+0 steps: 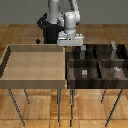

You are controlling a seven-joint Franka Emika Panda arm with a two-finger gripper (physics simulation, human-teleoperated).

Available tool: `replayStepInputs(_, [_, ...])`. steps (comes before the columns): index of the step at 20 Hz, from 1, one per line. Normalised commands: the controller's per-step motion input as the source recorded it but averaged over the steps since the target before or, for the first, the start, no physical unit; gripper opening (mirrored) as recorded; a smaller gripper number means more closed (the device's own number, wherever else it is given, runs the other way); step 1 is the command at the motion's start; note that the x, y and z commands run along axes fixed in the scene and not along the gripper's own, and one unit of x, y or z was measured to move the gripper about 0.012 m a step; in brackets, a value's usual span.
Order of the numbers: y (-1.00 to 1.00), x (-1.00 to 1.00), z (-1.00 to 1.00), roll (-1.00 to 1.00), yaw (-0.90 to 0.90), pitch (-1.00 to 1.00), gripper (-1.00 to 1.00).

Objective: Place the loaf of bread into the appropriate compartment.

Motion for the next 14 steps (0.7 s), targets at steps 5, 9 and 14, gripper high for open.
replayStepInputs(5, [1.00, 0.00, 0.00, 0.00, 0.00, 0.00, -1.00])
replayStepInputs(9, [0.25, 0.50, 0.00, 0.00, 0.00, 0.00, -1.00])
replayStepInputs(14, [0.00, 1.00, 0.00, 0.00, 0.00, 0.00, -1.00])
